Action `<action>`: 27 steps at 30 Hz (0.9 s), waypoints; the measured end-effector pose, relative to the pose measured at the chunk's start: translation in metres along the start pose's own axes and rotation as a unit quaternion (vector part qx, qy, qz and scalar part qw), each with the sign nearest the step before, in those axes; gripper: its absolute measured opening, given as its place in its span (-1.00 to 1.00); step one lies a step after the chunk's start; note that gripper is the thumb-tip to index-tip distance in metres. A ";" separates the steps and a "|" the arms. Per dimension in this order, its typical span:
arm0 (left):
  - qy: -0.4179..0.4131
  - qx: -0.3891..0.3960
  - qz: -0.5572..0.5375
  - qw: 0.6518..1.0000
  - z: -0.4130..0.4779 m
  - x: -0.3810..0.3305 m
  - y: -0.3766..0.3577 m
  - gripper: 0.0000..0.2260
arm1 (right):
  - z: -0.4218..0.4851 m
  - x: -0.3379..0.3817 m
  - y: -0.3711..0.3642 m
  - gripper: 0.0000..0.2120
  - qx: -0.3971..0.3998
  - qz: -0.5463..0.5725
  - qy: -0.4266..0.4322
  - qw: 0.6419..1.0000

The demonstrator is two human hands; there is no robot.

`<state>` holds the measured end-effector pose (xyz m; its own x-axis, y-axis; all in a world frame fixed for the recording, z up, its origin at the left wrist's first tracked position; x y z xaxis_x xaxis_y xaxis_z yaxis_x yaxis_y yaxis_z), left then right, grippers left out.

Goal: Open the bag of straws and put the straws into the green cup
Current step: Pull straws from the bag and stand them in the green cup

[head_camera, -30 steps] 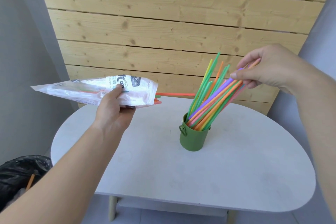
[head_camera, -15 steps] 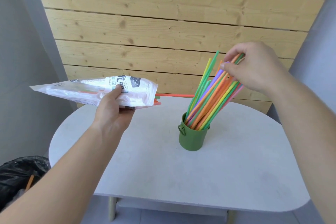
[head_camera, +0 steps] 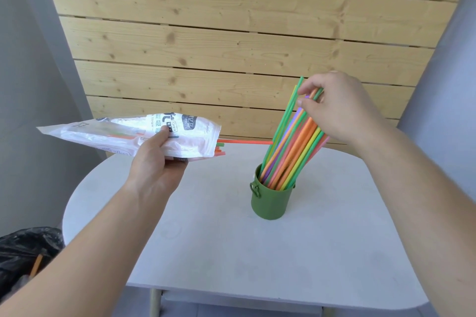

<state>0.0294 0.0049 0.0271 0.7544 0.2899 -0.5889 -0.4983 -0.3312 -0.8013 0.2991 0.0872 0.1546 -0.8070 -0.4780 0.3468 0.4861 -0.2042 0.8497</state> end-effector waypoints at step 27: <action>0.006 -0.004 0.016 1.000 0.000 0.001 -0.001 -0.90 | -0.007 0.005 -0.014 -0.58 0.026 -0.006 0.069 0.997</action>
<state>0.0309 0.0060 0.0275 0.7430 0.2691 -0.6128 -0.5189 -0.3467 -0.7814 0.2903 0.0814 0.1419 -0.7568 -0.5901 0.2812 0.4557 -0.1677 0.8742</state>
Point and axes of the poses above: each hand's wrist, its own z-axis towards the middle knuckle, its own y-axis out of the back of the hand, x = y × z, the point moved 4 cm from there along z, towards the middle knuckle, and after that the axes turned 8 degrees about x, right-handed, at the moved point
